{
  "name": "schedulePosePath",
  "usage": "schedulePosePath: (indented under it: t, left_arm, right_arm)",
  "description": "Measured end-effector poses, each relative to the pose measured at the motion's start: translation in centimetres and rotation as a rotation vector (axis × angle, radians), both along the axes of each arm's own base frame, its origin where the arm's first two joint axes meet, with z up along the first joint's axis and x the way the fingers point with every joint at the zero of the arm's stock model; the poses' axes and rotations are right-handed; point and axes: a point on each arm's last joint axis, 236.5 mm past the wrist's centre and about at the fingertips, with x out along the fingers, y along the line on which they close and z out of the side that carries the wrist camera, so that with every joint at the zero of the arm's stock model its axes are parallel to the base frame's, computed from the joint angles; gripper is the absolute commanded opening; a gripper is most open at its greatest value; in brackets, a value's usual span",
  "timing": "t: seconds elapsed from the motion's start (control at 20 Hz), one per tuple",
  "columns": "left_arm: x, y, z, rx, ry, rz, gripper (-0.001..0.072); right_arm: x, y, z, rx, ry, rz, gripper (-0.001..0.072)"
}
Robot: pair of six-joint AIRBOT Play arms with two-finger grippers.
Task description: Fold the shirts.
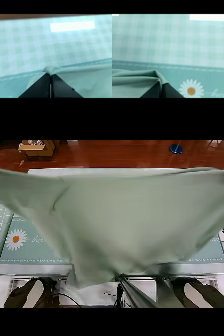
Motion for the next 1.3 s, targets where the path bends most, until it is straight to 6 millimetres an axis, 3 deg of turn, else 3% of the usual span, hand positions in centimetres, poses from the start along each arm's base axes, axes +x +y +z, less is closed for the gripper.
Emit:
schedulePosePath:
  t: [0.25,0.5,0.6,0.8,1.0,1.05,1.1,1.2,1.25,1.3]
  left_arm:
    - [8.6,1.3,-7.9,-0.092,0.185,-0.066,0.0020]
    - [16.9,-0.4,-14.4,-0.098,0.230,-0.158,0.0020]
    - [19.5,-1.0,-17.0,-0.083,0.240,-0.169,0.0021]
    - [23.0,-2.1,-22.7,-0.059,0.307,-0.184,0.0022]
    - [23.2,-3.5,-28.6,-0.077,0.465,-0.208,0.0025]
    - [23.1,-3.7,-29.6,-0.083,0.498,-0.212,0.0067]
    - [22.9,-3.9,-30.2,-0.087,0.521,-0.217,0.0168]
    - [22.9,-3.9,-30.3,-0.089,0.534,-0.219,0.0479]
    - [22.9,-3.7,-29.8,-0.091,0.533,-0.217,0.0530]
    - [23.1,-3.3,-29.2,-0.089,0.522,-0.214,0.0530]
  right_arm:
    - [8.9,-0.8,-9.1,0.082,0.202,0.010,0.0033]
    - [17.3,-0.9,-14.3,0.172,0.158,-0.012,0.0034]
    - [19.7,-1.0,-15.8,0.195,0.133,-0.028,0.0034]
    - [22.3,-1.4,-20.3,0.226,0.175,-0.053,0.0035]
    - [22.5,-1.2,-25.5,0.253,0.302,-0.054,0.0041]
    - [22.3,-1.1,-26.3,0.258,0.328,-0.052,0.0120]
    - [22.2,-1.0,-26.9,0.262,0.346,-0.048,0.0216]
    - [22.0,-0.9,-27.2,0.260,0.356,-0.026,0.0419]
    - [21.9,-1.0,-26.8,0.251,0.348,-0.008,0.0443]
    - [21.7,-1.1,-25.9,0.240,0.330,0.013,0.0443]
